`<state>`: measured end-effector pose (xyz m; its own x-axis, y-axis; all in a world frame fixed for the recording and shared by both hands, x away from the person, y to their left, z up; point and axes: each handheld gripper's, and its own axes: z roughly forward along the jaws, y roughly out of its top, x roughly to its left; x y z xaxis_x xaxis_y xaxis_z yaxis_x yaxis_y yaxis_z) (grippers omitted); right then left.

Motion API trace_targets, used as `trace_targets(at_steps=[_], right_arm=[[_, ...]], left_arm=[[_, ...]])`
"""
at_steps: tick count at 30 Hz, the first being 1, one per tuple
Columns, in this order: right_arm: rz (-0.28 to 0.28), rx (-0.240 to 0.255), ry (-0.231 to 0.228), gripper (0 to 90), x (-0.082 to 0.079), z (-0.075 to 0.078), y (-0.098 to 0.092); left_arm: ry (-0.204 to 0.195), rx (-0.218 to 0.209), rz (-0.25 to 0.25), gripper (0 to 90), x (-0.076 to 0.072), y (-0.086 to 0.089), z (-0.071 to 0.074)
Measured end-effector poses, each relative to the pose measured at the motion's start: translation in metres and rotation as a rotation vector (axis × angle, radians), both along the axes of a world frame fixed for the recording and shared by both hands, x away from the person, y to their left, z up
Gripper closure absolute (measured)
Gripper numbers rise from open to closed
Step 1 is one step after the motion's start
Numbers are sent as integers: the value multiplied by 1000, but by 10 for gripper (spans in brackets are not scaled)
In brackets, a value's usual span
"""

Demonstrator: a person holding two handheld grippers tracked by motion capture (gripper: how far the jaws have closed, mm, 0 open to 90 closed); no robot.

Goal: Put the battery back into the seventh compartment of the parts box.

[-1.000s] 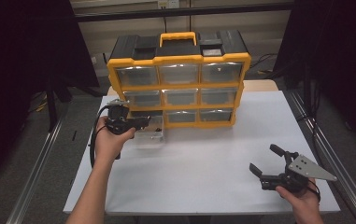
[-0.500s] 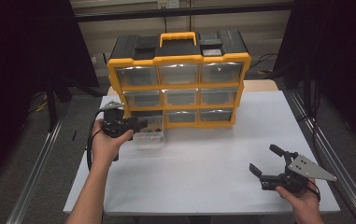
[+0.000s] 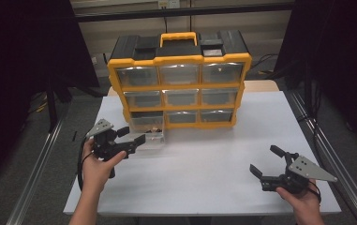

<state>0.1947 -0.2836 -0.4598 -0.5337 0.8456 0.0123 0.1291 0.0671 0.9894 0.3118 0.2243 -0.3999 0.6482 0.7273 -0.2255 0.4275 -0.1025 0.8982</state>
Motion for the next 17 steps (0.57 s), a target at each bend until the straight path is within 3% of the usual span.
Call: trace_targets(at_steps=[3, 7, 9, 11, 15, 17], right_arm=[[-4, 1, -1, 17, 0, 0, 0], [-1, -2, 0, 17, 0, 0, 0], [-4, 0, 2, 17, 0, 0, 1], [2, 1, -2, 17, 0, 0, 1], [2, -4, -5, 17, 0, 0, 1], [1, -5, -4, 17, 0, 0, 1]], left_arm=[[-41, -18, 9, 159, -14, 7, -9], [-68, 5, 17, 106, -28, 16, -17], [-88, -14, 20, 85, -35, 21, -20], [-88, -38, 14, 72, -41, 25, -27], [-99, -10, -8, 46, -49, 30, -39], [-99, -19, -17, 35, -51, 30, -41]])
